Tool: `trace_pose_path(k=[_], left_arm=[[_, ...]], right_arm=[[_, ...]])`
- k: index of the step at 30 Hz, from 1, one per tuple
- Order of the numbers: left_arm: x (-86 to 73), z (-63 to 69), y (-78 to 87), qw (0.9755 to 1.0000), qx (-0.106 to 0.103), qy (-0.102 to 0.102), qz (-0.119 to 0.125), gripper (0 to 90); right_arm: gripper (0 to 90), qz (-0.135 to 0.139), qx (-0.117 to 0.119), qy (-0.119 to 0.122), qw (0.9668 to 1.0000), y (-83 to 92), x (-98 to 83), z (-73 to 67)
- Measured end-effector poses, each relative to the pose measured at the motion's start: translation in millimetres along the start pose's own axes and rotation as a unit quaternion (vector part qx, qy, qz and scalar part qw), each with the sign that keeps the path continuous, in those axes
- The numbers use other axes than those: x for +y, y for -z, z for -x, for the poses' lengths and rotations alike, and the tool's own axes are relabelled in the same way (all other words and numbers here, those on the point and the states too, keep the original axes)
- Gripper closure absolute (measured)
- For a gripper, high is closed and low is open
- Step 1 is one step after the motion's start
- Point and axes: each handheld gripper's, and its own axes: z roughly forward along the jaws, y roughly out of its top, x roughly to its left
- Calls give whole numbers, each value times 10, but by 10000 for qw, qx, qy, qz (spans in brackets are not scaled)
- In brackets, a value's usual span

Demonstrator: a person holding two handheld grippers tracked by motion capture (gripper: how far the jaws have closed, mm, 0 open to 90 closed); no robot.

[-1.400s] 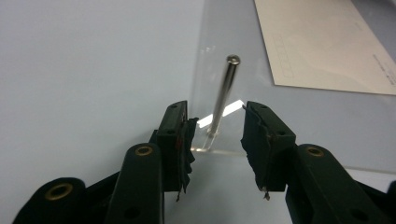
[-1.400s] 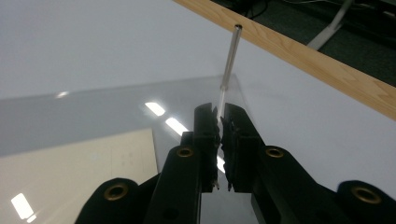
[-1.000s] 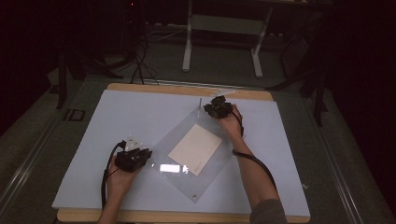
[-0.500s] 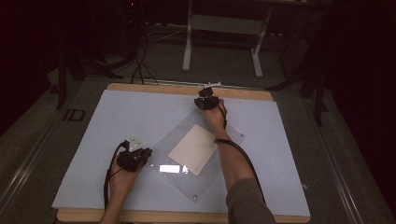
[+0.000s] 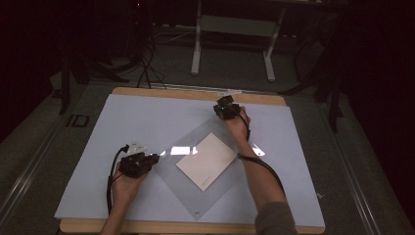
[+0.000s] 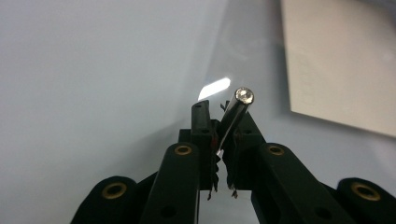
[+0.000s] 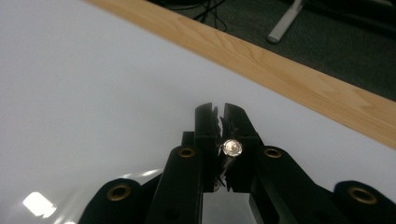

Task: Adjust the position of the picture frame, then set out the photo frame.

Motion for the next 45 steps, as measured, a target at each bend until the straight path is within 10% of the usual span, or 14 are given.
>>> trace_pose_path(k=[5, 13, 24, 39, 45], left_arm=[[131, -152, -1, 9998, 15, 166, 78, 829], [459, -395, -251, 9992, 18, 253, -318, 834], [462, -295, -526, 9989, 143, 162, -427, 835], [414, -281, -511, 9992, 197, 211, -293, 831], [353, -354, -500, 9986, -114, 509, -123, 786]], right_arm=[[851, 127, 216, 157, 9996, 700, -236, 100], [846, 104, 405, -17, 9991, 1204, -709, -1], [844, 148, 496, -797, 9955, 1078, -1265, 137], [841, 379, 518, -744, 9952, 1069, -1310, 133], [830, 434, 549, -787, 9944, 1075, -1327, 137]])
